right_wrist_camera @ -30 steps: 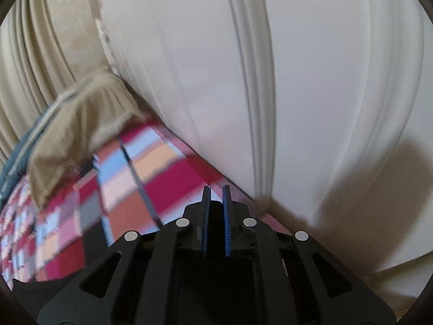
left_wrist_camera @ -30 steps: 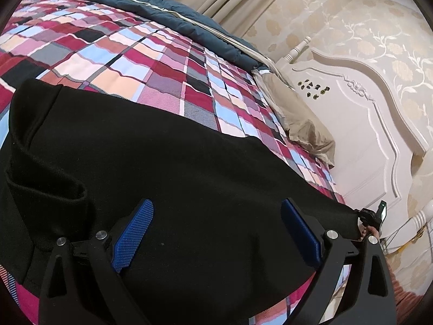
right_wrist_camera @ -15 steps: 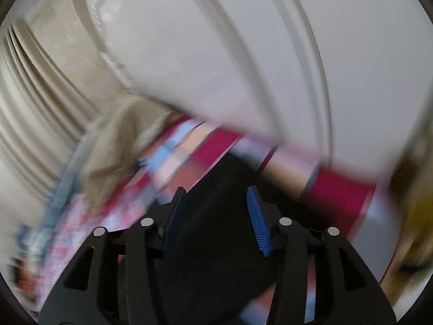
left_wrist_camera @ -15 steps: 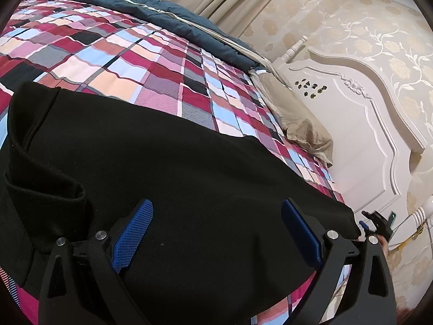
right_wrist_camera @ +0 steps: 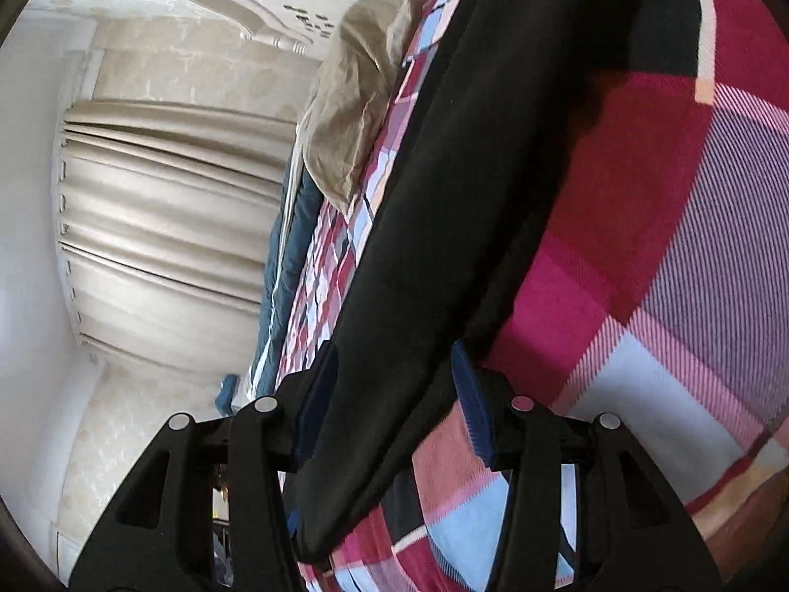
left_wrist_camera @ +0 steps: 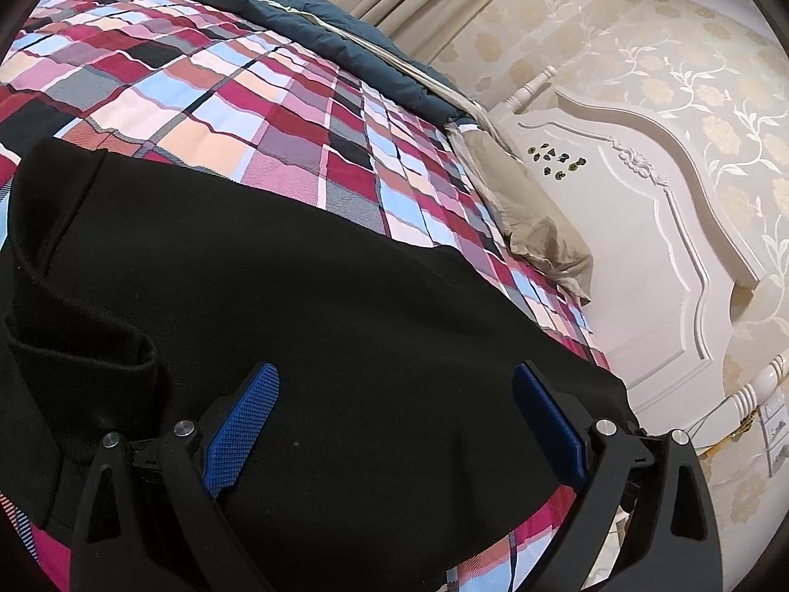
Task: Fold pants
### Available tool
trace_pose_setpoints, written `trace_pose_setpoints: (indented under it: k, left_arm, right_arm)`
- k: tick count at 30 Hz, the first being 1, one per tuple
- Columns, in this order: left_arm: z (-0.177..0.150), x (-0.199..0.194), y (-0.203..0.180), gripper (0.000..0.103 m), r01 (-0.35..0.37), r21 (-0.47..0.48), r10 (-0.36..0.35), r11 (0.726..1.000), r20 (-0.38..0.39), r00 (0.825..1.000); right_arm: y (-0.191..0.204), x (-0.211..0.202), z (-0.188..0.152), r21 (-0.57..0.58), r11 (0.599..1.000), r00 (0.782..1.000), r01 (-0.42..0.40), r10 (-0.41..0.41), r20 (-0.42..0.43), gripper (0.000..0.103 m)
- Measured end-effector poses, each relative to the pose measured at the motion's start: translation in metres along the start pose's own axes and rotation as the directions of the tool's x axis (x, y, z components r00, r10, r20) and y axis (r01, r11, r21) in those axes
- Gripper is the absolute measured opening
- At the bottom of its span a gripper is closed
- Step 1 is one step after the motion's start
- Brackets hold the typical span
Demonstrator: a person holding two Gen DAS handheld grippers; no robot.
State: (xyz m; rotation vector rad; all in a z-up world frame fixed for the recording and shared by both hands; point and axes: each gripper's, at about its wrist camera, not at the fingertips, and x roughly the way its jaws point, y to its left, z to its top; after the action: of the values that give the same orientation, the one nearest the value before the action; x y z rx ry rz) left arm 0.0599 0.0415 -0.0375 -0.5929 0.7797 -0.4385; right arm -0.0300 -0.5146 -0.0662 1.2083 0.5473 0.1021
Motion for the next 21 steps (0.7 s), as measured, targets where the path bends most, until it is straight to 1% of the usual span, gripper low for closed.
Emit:
trace_pose_setpoints:
  k: [3,5,8,9,11,13,16,19,21]
  left_arm:
    - [-0.001,0.000,0.000,0.095,0.000,0.012,0.000,1.000,0.002,1.000]
    - [-0.002,-0.001,0.000,0.095,0.003,0.015,-0.003,1.000,0.005,1.000]
    - [-0.002,-0.001,0.001,0.095,0.008,0.015,-0.008,1.000,0.006,1.000]
    - [-0.001,-0.001,0.001,0.095,0.011,0.012,-0.011,1.000,0.005,1.000]
    - [0.000,-0.002,0.003,0.095,0.021,0.004,-0.021,1.000,0.004,1.000]
    - [0.000,-0.002,0.003,0.095,0.026,0.003,-0.026,1.000,0.006,1.000]
    - [-0.001,-0.001,0.002,0.095,0.021,0.016,-0.021,1.000,0.008,1.000]
    - [-0.002,-0.002,0.001,0.095,0.024,0.016,-0.024,1.000,0.010,1.000]
    - [-0.002,-0.001,0.001,0.095,0.028,0.010,-0.028,1.000,0.011,1.000]
  right_arm:
    - [0.002,0.009,0.003,0.021,1.000,1.000,-0.009,0.009,0.018,0.047]
    - [0.004,0.017,0.006,0.005,1.000,1.000,0.000,0.000,0.026,0.047]
    - [0.000,0.014,-0.002,0.061,0.998,0.998,-0.009,0.005,0.065,0.047]
    - [-0.003,0.002,-0.004,0.077,0.997,0.997,-0.004,-0.003,0.080,0.047]
    - [-0.003,-0.012,-0.010,0.099,0.994,0.989,0.036,-0.049,0.142,0.047]
    - [-0.005,-0.020,-0.011,0.086,0.995,0.981,0.053,-0.069,0.183,0.051]
    - [-0.009,-0.011,0.001,0.093,0.995,0.981,0.046,-0.063,0.185,0.051]
    - [-0.008,-0.007,0.004,0.078,0.996,0.978,0.038,-0.054,0.204,0.051]
    - [-0.003,0.000,0.000,0.053,0.998,0.985,0.044,-0.052,0.163,0.051]
